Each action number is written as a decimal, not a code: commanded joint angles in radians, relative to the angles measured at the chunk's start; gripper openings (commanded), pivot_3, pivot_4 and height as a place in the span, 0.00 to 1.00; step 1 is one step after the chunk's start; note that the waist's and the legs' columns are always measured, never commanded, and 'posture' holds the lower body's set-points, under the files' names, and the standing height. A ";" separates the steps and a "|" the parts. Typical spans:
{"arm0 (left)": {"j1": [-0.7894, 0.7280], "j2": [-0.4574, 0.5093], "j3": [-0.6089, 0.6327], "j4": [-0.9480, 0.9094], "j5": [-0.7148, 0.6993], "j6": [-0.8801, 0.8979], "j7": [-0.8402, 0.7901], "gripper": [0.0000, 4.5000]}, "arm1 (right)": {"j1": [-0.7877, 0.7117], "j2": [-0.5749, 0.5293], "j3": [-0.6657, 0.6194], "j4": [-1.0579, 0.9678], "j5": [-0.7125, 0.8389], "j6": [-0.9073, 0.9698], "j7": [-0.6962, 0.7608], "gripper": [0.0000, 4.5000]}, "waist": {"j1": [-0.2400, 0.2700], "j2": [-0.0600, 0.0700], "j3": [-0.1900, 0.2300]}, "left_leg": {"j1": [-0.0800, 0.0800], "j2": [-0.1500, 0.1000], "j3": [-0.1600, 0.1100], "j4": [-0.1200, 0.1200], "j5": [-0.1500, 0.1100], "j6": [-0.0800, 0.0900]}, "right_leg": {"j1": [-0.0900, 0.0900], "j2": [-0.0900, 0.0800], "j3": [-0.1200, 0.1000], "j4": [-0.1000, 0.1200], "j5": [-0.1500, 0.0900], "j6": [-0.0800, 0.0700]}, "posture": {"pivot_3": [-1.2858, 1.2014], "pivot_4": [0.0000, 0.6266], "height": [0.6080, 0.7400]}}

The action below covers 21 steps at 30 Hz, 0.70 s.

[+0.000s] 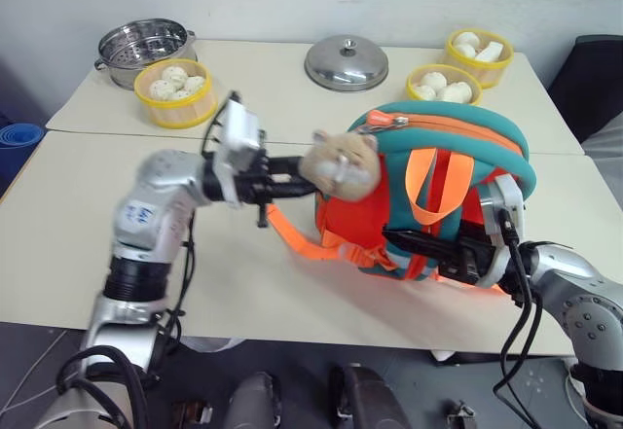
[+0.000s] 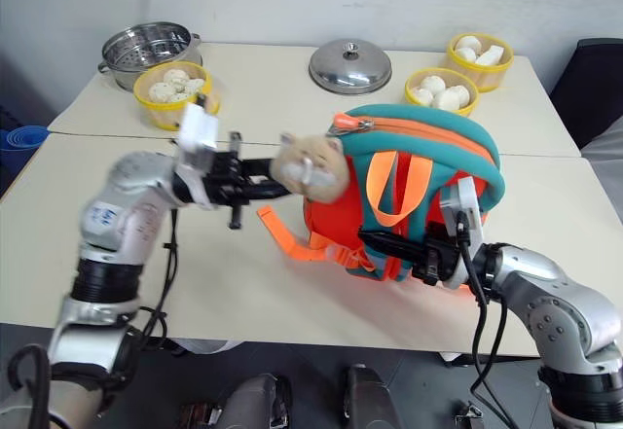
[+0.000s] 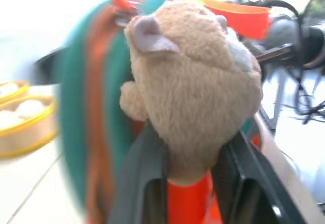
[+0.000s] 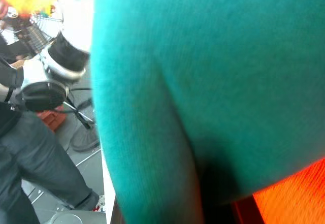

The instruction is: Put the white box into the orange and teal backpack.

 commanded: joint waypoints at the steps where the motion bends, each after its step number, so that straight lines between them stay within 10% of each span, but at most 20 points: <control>1: -0.040 0.092 0.046 0.143 0.068 -0.051 0.006 0.10 | 0.037 -0.015 -0.080 -0.039 0.038 -0.005 -0.018 0.00 | -0.001 0.000 0.000 | 0.000 0.000 0.000 0.000 0.000 0.000 | 0.000 0.000 0.000 0.000 0.000 0.000 | 0.52 0.24 1.00; 6: -0.033 0.182 -0.072 0.369 0.288 -0.259 0.004 0.10 | 0.094 -0.001 -0.116 -0.055 0.054 -0.014 -0.033 0.00 | -0.001 0.000 0.000 | 0.000 0.000 0.000 0.000 0.000 0.000 | 0.000 0.000 0.000 0.000 0.000 0.000 | 0.52 0.24 1.00; 17: 0.163 -0.060 -0.107 0.297 0.270 -0.359 0.075 0.10 | 0.182 0.093 -0.037 -0.064 -0.045 -0.106 -0.065 0.00 | -0.003 -0.001 0.000 | 0.000 0.000 0.001 0.001 -0.001 0.002 | 0.000 -0.001 0.000 0.001 0.000 0.000 | 0.52 0.24 1.00; 21: 0.293 0.009 -0.034 0.084 0.183 -0.220 0.077 0.45 | 0.195 0.085 0.016 -0.052 -0.240 -0.266 -0.003 0.21 | -0.004 0.000 0.000 | 0.001 0.000 0.001 -0.001 -0.001 0.001 | 0.000 -0.001 0.000 0.001 0.000 0.000 | 0.52 0.24 1.00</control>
